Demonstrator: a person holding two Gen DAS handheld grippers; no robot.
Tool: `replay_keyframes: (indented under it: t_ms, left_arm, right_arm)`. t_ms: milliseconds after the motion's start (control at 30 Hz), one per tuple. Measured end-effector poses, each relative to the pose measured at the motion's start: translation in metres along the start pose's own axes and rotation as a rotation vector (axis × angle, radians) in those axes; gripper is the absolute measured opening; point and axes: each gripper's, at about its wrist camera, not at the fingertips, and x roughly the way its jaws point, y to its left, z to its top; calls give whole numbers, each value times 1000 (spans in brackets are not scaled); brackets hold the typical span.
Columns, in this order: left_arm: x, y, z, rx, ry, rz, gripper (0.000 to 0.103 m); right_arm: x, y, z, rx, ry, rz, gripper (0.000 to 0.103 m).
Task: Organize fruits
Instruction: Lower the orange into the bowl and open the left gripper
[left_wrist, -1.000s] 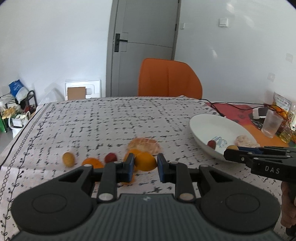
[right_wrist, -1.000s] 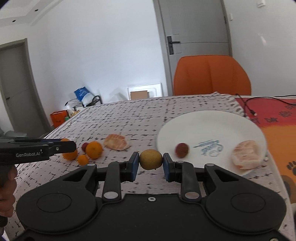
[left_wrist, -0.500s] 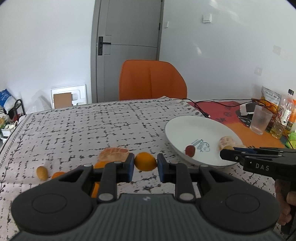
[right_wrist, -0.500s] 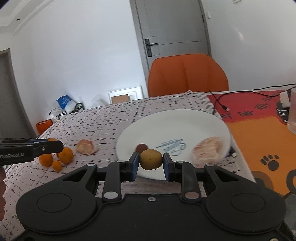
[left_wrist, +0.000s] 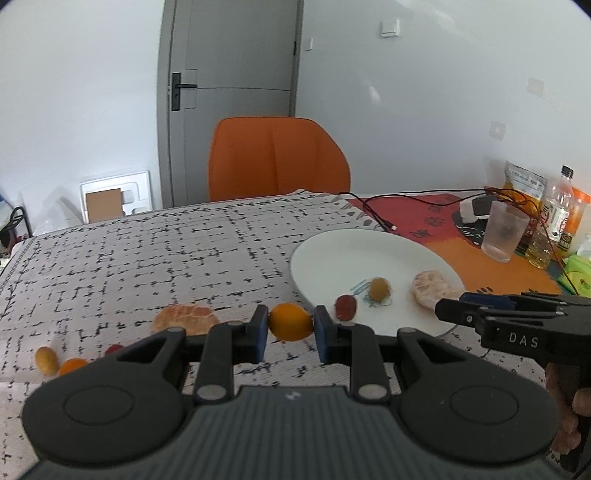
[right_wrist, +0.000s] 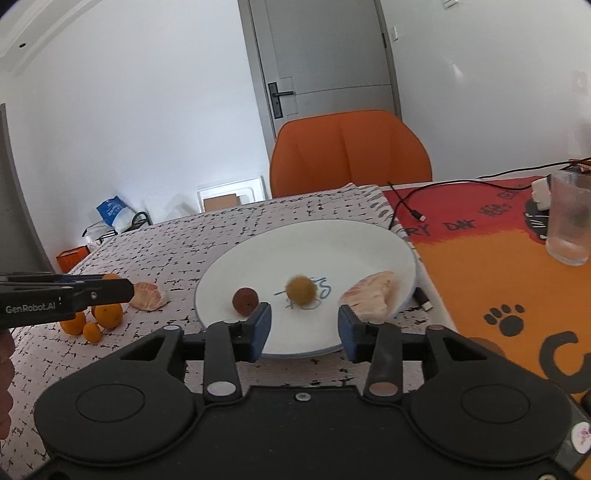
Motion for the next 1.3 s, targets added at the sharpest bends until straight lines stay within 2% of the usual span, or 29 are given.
replay_keyframes:
  t_ms: [467,967,1133,1200,1300]
  left_arm:
    - [25,-36,10,60,20,-70,25]
    - [45,-62,17,104,39,-74,25]
    - [40,-59,19,119,39,-75,33]
    - [37,-53,19,111,38,-66,45]
    - [30,-46,17,117,27,-40,54]
  right_arm:
    - [-14,-18,-12,44,7,-21,47]
    - [-20,-28,-17,76,2,6,47]
    - [-19,-25,-18,77,7,9,47]
    - [-18,-24,-18,73,8,10,48]
    - [-16,-23,-18,75,8,6,52]
